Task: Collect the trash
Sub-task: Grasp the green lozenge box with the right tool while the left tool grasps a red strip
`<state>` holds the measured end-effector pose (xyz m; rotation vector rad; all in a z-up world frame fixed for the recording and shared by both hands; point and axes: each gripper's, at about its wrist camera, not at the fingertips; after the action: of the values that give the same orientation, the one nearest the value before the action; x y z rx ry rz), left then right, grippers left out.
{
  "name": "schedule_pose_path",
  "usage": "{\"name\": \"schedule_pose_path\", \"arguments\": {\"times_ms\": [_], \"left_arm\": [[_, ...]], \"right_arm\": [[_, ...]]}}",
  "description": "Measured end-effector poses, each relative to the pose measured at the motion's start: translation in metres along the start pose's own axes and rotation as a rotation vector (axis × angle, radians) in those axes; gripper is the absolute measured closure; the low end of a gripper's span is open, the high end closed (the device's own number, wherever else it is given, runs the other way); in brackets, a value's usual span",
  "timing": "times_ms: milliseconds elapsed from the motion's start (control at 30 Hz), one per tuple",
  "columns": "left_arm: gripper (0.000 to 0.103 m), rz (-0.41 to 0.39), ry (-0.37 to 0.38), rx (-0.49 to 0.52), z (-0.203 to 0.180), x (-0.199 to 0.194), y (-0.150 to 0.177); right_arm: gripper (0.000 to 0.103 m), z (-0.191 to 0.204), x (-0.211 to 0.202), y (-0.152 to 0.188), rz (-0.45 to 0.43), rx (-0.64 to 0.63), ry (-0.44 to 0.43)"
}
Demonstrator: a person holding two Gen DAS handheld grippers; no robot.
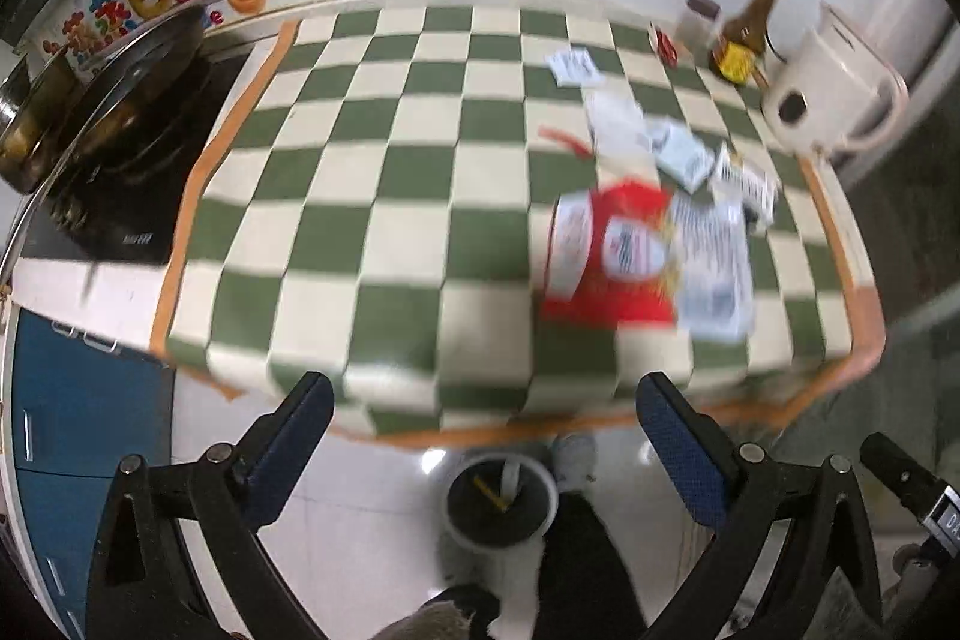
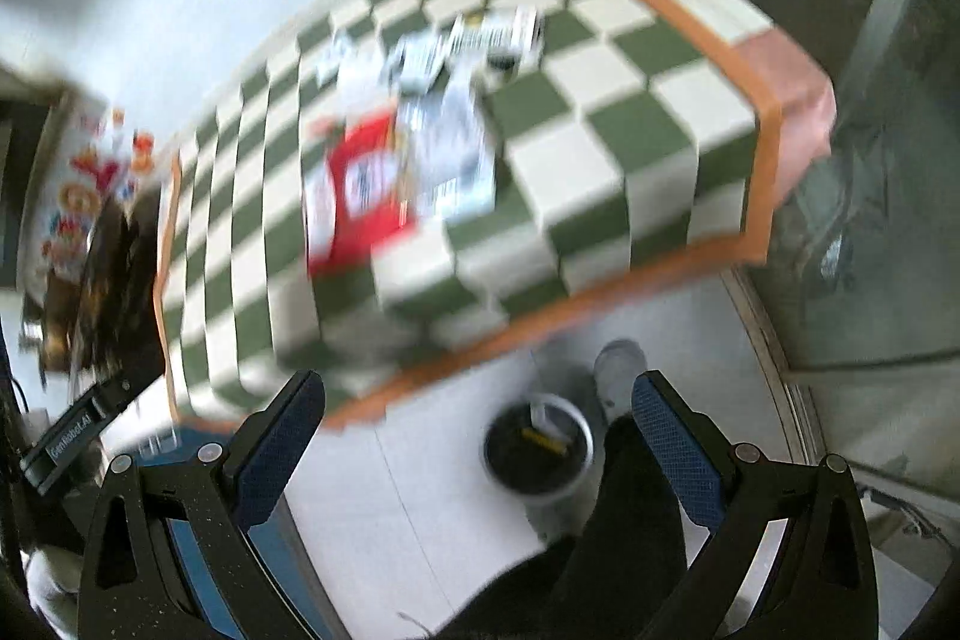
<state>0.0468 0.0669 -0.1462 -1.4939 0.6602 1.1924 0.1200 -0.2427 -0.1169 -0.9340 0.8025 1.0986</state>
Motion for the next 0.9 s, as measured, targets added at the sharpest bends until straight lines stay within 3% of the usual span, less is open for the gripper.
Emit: {"name": "schedule_pose_path", "arguments": {"times_ms": [167,267,367,433,500,533,633,667,733,800,900], "left_arm": [[0.000,0.070,-0.002,-0.092,-0.006,0.045,-0.068],[0.000,0.118,0.015,-0.205,-0.009,0.082,-0.101],[0.001,0.189,0.075,-0.324,-0.013,0.133,-0.127],[0.007,0.229,0.100,-0.379,-0.016,0.164,-0.140],[0.023,0.267,0.109,-0.429,-0.018,0.194,-0.150],[0.026,0.279,0.117,-0.448,-0.018,0.204,-0.153],[0.055,0.315,0.128,-0.492,-0.017,0.231,-0.160],[0.069,0.325,0.132,-0.495,-0.016,0.238,-0.161],[0.076,0.304,0.105,-0.475,-0.018,0.237,-0.165],[0.100,0.301,0.096,-0.411,-0.023,0.239,-0.171],[0.102,0.293,0.035,-0.322,-0.031,0.236,-0.178]], "right_arm": [[0.000,0.031,0.039,-0.103,-0.027,-0.130,0.091],[0.000,0.051,0.077,-0.156,-0.006,-0.244,0.147],[0.011,0.074,0.134,-0.203,0.048,-0.385,0.221],[0.014,0.086,0.169,-0.220,0.088,-0.466,0.249],[0.014,0.098,0.202,-0.231,0.131,-0.551,0.271],[0.014,0.102,0.215,-0.232,0.147,-0.589,0.277],[0.014,0.114,0.254,-0.234,0.193,-0.712,0.310],[0.013,0.115,0.262,-0.233,0.205,-0.734,0.313],[0.010,0.118,0.275,-0.236,0.242,-0.754,0.288],[0.011,0.119,0.285,-0.239,0.259,-0.753,0.283],[0.015,0.117,0.292,-0.249,0.258,-0.696,0.239]]}}
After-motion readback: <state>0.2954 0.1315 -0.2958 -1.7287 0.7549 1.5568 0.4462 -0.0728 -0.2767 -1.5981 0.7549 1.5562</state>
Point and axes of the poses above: each gripper's, at about its wrist camera, not at the fingertips, and x roughly the way its jaws point, z to its left, y to its underside, and after that the axes turned 15 degrees about x, right-handed
